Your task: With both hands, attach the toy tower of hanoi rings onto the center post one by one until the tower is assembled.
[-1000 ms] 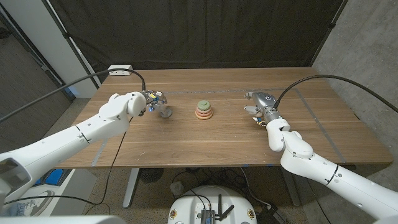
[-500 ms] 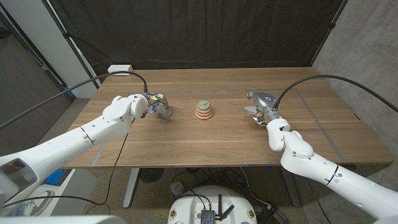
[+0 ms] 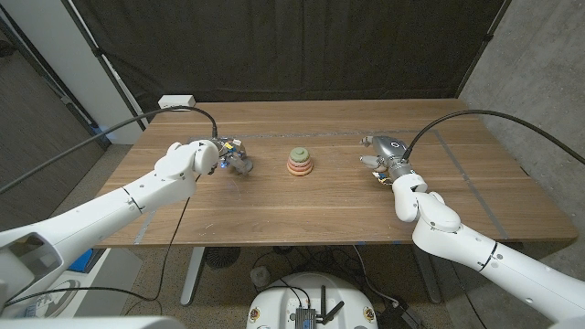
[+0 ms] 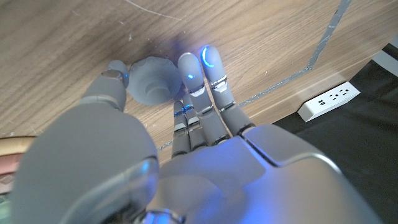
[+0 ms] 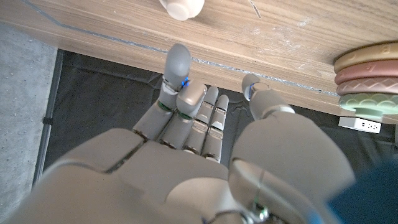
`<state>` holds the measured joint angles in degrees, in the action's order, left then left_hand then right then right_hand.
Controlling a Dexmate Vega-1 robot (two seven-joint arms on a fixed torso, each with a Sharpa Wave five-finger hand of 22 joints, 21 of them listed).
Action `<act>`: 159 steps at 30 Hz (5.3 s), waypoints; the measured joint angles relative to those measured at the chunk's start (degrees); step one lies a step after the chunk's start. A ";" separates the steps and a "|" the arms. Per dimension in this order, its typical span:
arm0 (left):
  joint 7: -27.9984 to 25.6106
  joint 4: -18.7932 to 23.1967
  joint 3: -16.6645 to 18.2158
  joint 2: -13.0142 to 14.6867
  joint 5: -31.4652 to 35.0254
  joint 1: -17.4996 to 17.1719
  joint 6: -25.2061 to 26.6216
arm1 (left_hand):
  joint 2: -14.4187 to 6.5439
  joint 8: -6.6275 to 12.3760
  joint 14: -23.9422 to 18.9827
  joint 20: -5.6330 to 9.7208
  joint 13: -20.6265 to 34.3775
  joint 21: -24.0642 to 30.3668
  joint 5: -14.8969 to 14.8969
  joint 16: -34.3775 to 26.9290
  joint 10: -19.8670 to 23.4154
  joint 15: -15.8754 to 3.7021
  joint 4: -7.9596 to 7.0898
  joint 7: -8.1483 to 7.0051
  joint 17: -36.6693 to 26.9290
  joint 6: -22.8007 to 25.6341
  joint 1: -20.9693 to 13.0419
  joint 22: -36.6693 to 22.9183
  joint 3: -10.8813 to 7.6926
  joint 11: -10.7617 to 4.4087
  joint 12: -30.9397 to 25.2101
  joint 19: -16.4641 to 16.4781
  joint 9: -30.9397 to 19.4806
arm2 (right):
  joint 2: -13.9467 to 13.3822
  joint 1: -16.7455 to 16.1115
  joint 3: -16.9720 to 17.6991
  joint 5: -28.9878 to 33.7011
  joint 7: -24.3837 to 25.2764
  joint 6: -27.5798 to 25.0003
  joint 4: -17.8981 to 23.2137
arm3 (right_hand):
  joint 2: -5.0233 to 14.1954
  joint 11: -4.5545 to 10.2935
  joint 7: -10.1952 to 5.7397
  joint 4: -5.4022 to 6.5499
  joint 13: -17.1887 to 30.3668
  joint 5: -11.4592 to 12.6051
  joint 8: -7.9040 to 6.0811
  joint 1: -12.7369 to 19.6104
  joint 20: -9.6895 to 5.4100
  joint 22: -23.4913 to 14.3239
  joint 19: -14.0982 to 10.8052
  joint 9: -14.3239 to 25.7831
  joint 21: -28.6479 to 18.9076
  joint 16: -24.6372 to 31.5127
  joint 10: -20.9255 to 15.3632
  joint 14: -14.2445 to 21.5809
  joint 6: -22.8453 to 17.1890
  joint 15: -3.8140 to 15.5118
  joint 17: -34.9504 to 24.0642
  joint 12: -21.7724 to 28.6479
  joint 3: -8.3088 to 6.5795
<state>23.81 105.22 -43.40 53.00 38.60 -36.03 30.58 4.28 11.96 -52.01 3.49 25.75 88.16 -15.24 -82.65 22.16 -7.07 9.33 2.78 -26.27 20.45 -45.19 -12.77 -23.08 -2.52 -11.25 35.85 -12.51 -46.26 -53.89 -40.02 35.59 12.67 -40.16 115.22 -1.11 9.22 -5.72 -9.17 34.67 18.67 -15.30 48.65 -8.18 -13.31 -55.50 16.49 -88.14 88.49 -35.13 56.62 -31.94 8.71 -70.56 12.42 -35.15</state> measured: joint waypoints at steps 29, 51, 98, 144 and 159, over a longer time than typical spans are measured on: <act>-3.40 -0.55 0.13 -0.18 -1.80 -1.91 0.96 | -1.33 2.25 -2.06 0.08 -0.78 0.85 0.00 -1.11 6.13 -0.62 0.00 -1.46 0.09 6.19 -2.27 -0.54 0.00 -1.80 -1.73 1.97 0.32 | 0.28 0.59 -0.07 -0.79 0.56 0.40 -0.41 | 0.68 -0.20 0.00 -0.07 0.03 0.41 0.27 -0.68 0.00 -0.01 0.00 -0.27 0.00 0.00 -0.82 0.00 -0.81 0.00 0.00 0.00 0.09; -6.28 2.64 0.87 0.41 -2.50 -4.65 4.17 | -2.73 4.87 -5.01 0.29 0.75 1.27 0.17 -2.79 13.73 -1.61 0.63 -2.98 0.10 14.06 -6.34 -2.50 -0.97 -3.53 -3.82 4.41 -0.01 | 0.35 0.34 0.76 -3.22 2.11 3.40 -2.28 | 1.36 -0.73 0.32 0.16 0.27 0.62 0.24 -1.36 0.00 -0.02 0.00 -0.26 0.01 0.00 -1.33 0.00 -1.12 0.00 0.00 0.00 0.31; -6.86 13.25 5.84 6.36 -5.75 -6.34 7.61 | -4.00 5.09 -7.06 0.72 4.08 1.50 -0.92 -3.82 16.55 -2.55 0.79 -3.55 -2.83 16.66 -10.59 -4.60 -1.91 -2.94 -3.05 5.67 -0.96 | 0.19 -1.38 1.36 -2.41 3.40 0.75 1.15 | 1.58 -0.72 0.61 0.16 0.25 1.29 0.57 -3.09 0.00 0.11 0.00 -0.54 -0.22 0.00 -1.94 0.00 -2.05 0.00 0.00 0.00 0.31; -6.86 19.68 10.88 8.62 -8.63 -6.65 4.21 | -3.91 4.86 -7.05 0.69 5.46 1.34 -1.34 -3.11 17.59 -2.54 0.54 -3.57 -2.78 17.52 -10.27 -4.94 -1.66 -2.90 -1.96 5.64 -0.97 | -0.77 -3.32 2.11 -2.59 3.46 -1.13 3.55 | 2.27 -0.72 1.02 0.00 0.52 1.72 0.89 -3.78 0.00 0.11 0.00 -0.52 -0.22 0.37 -2.76 0.33 -2.45 0.10 0.00 0.00 0.15; -6.10 16.18 8.65 4.82 -7.54 -3.26 -1.38 | -3.63 3.96 -7.04 0.70 5.73 1.34 -1.34 -3.11 17.61 -2.54 0.39 -3.64 -2.75 17.99 -10.55 -4.93 -1.49 -2.92 -1.38 5.63 -0.97 | -1.50 -4.31 3.09 -3.02 4.15 -2.27 4.78 | 2.26 -0.72 1.02 0.00 0.51 1.72 0.98 -3.77 0.00 0.12 0.00 -0.52 -0.22 0.37 -2.75 0.32 -2.45 0.10 0.00 0.00 0.15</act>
<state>17.71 121.40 -34.75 57.82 31.07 -39.30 29.21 0.65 15.92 -59.06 4.18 31.48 89.49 -16.58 -85.76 39.77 -9.61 9.72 -0.86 -29.02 38.44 -55.74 -17.70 -24.57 -5.44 -12.63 41.49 -13.48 -47.75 -58.20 -36.93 32.58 16.81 -42.43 120.00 1.15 8.49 -4.70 -9.17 35.18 20.39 -14.32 44.87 -8.18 -13.19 -55.50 15.97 -88.35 88.86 -37.89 56.94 -34.39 8.80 -70.56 12.42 -35.01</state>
